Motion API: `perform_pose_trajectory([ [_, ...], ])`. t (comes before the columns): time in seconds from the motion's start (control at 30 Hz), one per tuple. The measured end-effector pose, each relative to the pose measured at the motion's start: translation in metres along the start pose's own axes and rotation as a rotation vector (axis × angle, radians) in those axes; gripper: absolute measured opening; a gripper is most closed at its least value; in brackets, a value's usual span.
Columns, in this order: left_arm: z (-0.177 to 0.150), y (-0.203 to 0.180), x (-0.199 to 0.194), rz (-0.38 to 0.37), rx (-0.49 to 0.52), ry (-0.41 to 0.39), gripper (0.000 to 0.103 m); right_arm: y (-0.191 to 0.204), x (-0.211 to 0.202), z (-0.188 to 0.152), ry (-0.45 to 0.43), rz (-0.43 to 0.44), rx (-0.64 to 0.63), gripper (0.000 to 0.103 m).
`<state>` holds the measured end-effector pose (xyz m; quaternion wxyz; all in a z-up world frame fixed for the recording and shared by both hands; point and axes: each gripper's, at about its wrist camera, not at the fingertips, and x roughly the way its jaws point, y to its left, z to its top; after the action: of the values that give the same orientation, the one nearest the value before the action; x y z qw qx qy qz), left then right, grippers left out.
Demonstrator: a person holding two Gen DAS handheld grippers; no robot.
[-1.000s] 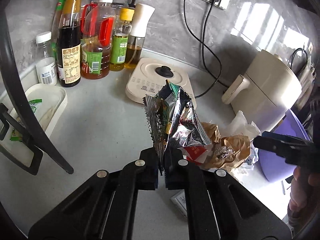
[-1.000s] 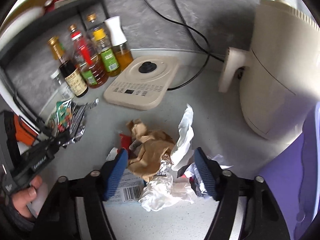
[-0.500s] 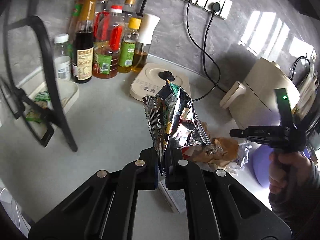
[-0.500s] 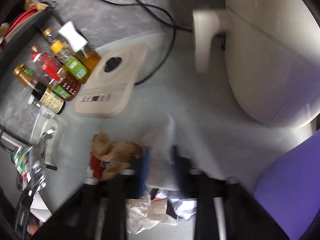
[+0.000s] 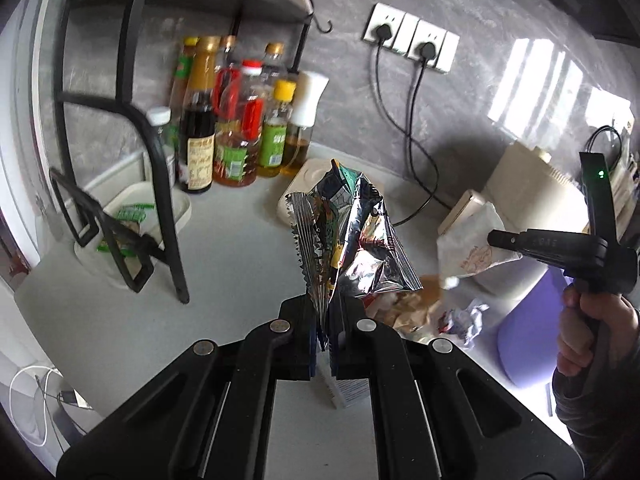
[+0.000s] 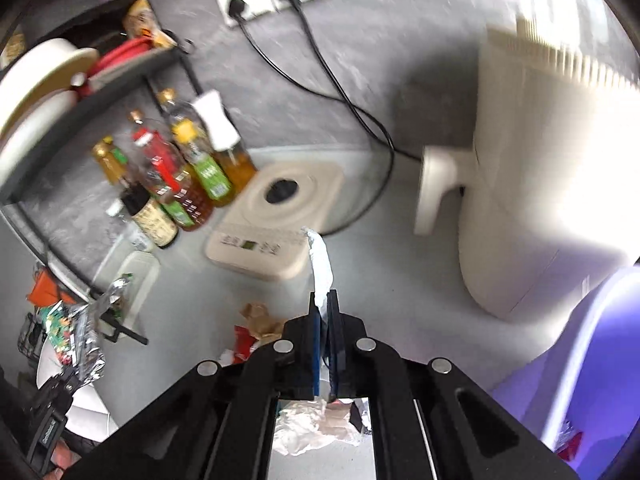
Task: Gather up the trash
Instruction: 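Carry both items to the lavender bucket and open both tools over it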
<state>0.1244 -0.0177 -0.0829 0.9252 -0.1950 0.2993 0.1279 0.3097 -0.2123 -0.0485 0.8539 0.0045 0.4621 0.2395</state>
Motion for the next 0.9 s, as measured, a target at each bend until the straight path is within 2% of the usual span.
perform_pose_trajectory([
  [0.27,0.015,-0.023,-0.008,-0.036,0.012,-0.033,0.005,0.011,-0.057,0.017,-0.123,0.131,-0.043,0.004],
  [0.43,0.028,-0.042,-0.008,-0.07,0.037,-0.055,0.005,0.002,-0.101,0.022,-0.209,0.179,-0.047,0.004],
  [0.67,0.04,-0.089,-0.005,-0.148,0.083,-0.083,0.005,-0.033,-0.142,0.014,-0.26,0.162,-0.029,0.004],
  [0.9,0.034,-0.148,0.008,-0.238,0.149,-0.05,0.005,-0.076,-0.159,-0.002,-0.262,0.129,0.015,0.004],
])
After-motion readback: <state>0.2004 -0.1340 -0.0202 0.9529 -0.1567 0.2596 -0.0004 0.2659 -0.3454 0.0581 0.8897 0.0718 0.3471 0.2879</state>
